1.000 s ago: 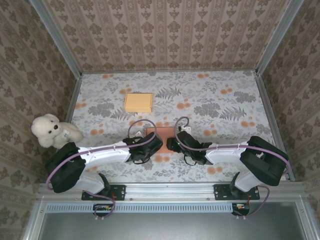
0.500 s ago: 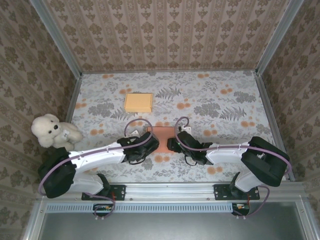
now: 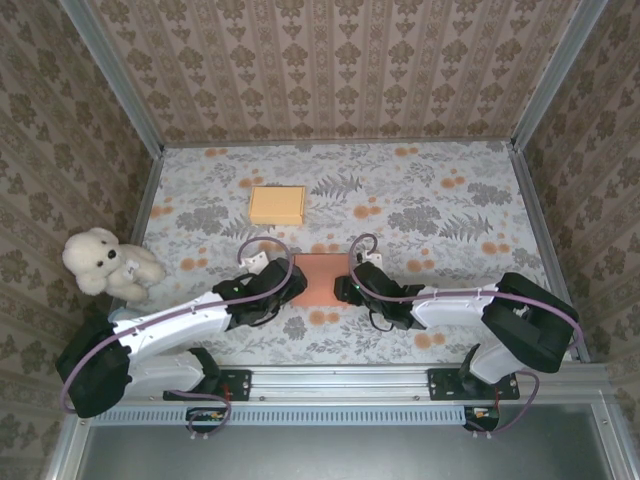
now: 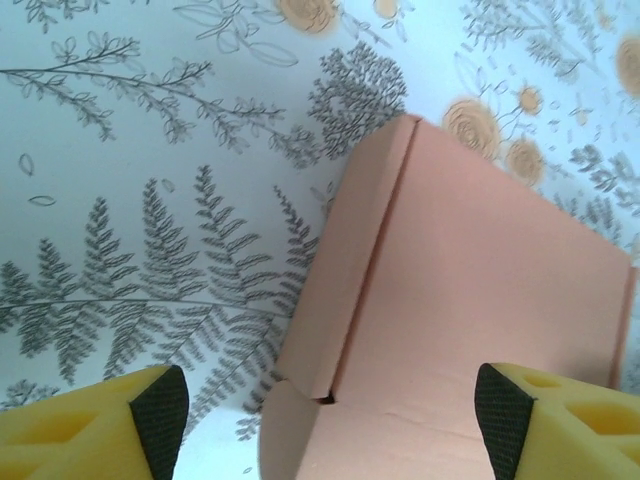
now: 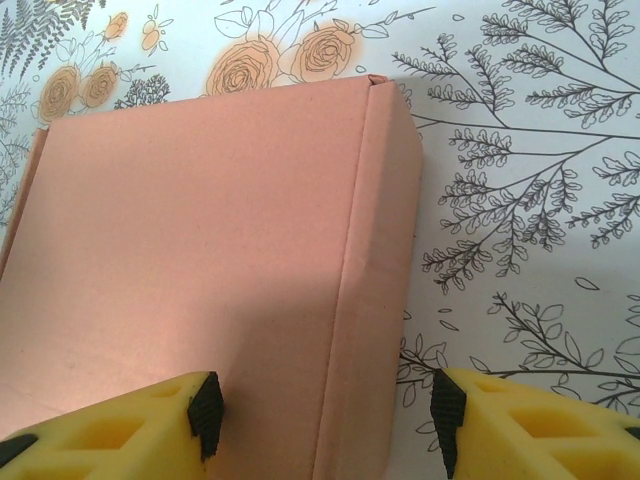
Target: Fold the paper box
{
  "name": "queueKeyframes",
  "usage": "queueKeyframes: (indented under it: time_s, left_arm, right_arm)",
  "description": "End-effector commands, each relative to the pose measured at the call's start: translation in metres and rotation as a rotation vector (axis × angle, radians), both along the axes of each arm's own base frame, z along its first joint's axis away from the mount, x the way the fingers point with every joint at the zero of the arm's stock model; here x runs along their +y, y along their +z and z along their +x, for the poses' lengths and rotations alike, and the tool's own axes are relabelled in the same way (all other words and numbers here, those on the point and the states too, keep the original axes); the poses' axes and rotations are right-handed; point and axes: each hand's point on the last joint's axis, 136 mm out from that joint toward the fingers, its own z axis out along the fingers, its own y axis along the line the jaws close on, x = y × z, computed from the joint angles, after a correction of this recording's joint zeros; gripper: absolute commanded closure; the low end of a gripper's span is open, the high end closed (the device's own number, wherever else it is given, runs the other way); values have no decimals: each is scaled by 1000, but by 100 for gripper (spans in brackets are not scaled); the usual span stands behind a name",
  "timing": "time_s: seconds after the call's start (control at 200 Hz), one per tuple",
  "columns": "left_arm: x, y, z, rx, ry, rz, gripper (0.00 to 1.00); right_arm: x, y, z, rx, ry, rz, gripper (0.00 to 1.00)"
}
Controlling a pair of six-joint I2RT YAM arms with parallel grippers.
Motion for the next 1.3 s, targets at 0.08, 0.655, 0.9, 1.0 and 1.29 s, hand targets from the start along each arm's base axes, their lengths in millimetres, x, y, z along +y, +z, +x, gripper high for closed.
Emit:
queueKeyframes:
  time_s: [0.08, 0.655, 0.9, 1.0, 1.29]
  left_arm:
    - [-7, -2, 12, -11, 16, -67, 18]
    - [-39, -36, -4, 144, -7, -55, 21]
    - [-50, -32, -8, 149, -6, -68, 24]
    - [-56, -28, -10, 147, -17, -85, 24]
    - [-36, -42, -11, 150, 41, -16, 27]
  right_arm:
    - [0, -4, 2, 10, 7, -34, 40]
    - [0, -6, 3, 15, 6, -31, 40]
    - [3, -7, 3, 19, 7, -14, 40]
    - [2, -8, 3, 21, 7, -15, 40]
    - [0, -12, 1, 22, 5, -18, 40]
